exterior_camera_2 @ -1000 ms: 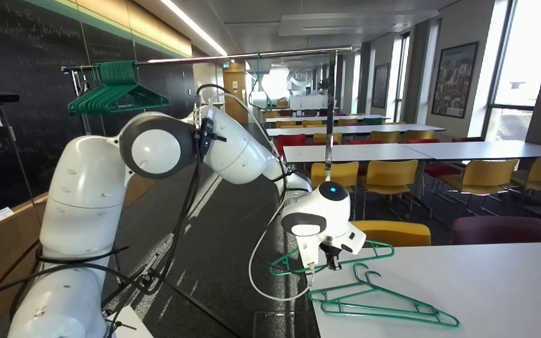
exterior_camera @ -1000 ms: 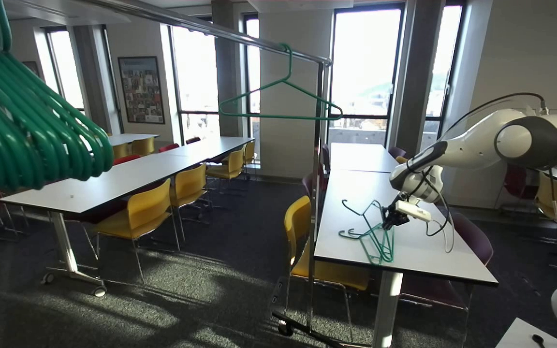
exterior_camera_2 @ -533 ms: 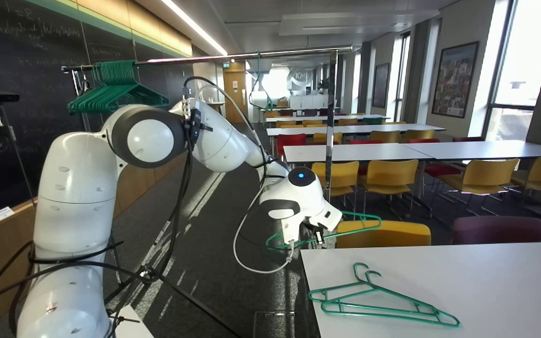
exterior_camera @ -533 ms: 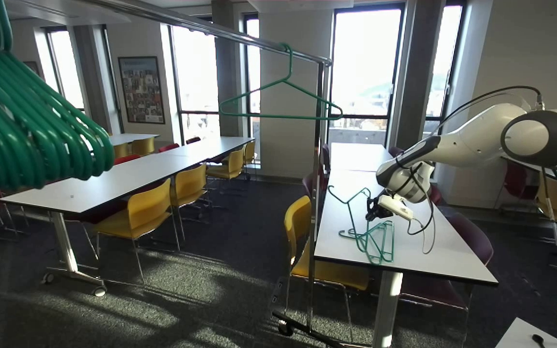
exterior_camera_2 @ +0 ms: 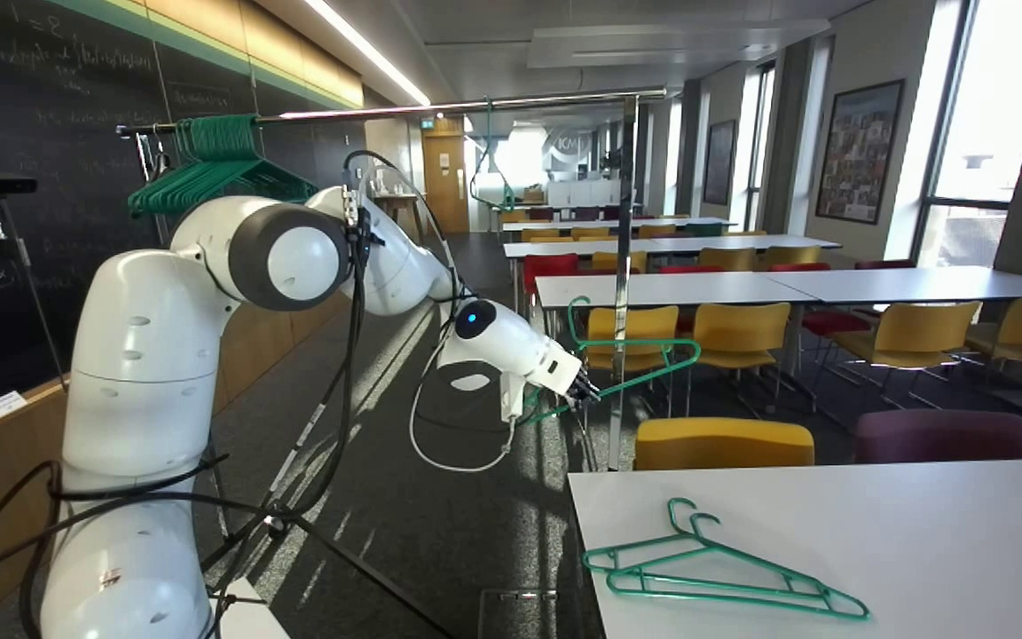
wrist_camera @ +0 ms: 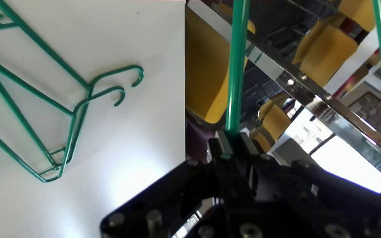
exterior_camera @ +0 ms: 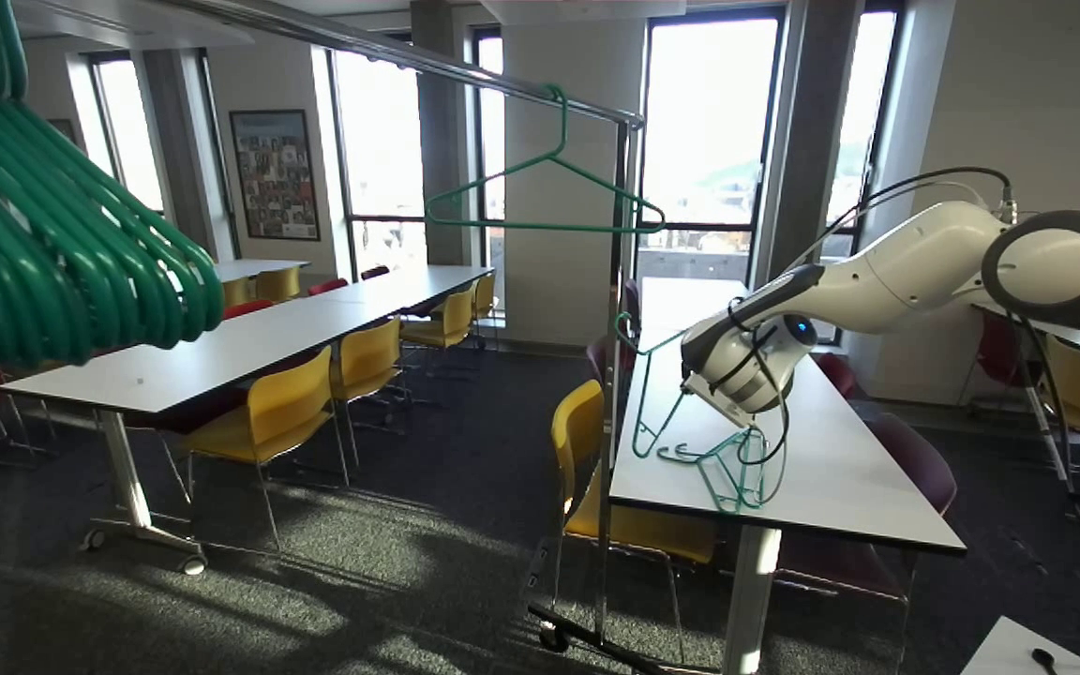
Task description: Put one hanger on the cloth rack
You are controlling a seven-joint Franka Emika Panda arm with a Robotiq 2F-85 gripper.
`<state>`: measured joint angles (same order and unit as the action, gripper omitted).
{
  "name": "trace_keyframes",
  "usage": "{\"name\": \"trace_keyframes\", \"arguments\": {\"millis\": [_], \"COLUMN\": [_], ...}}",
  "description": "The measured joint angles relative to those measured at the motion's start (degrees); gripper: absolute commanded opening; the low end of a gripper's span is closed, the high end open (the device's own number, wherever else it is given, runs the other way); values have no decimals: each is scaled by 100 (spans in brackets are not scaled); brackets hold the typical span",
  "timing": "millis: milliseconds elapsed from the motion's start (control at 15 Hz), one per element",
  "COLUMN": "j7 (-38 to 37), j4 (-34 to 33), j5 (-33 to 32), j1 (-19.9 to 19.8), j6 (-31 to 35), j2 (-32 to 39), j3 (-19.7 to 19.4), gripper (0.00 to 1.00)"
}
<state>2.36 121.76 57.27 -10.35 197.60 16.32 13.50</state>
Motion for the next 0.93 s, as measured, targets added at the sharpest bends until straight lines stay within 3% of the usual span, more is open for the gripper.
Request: {"name": "trace_keyframes", "arguments": {"millis": [67,133,467,800,933], "j7": [-248,-427,-791,-879,-929], "j4": [-5,-64,-759,-1702,-1629], "j5": [-56,-47,199,935,1135], "j1": [138,451,2083,3636,4304], "j6": [239,226,43,16,16], "j2": [-1,-26,67,985,1417], "j3": [-61,-419,-2709,-4880,-5595], "gripper": [3,3,3,3,3]}}
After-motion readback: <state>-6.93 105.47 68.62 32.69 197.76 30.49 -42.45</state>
